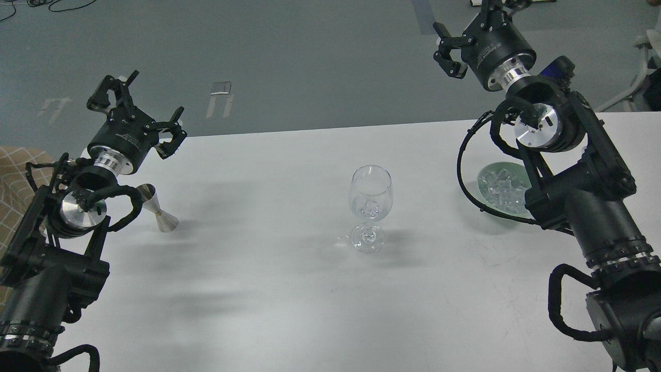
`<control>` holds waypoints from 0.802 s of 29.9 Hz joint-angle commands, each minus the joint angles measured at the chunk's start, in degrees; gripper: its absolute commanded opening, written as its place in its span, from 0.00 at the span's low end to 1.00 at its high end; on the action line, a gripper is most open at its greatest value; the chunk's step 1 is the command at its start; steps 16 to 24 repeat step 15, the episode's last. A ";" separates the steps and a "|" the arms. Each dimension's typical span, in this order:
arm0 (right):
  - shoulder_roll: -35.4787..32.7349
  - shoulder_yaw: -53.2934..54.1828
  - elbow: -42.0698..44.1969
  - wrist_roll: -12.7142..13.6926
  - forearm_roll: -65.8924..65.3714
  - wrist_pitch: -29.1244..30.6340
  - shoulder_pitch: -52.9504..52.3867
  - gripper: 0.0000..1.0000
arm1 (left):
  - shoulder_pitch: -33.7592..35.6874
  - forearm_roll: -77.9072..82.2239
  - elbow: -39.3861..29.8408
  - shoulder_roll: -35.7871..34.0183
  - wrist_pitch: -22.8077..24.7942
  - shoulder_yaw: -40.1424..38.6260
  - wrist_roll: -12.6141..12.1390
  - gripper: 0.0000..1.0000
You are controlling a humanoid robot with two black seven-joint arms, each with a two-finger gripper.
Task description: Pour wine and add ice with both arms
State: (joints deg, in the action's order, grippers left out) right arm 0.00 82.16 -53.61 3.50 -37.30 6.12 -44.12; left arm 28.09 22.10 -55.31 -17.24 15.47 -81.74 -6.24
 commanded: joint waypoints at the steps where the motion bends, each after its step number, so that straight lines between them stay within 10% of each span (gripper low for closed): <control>1: 0.00 0.11 1.83 -0.08 0.39 0.47 0.17 1.00 | -0.14 -0.04 0.03 0.10 -0.79 -0.18 -0.09 0.98; 24: 0.00 0.02 2.72 -1.04 0.47 1.08 0.96 1.00 | -0.15 -0.21 -0.23 0.18 -0.79 -0.09 -0.18 0.98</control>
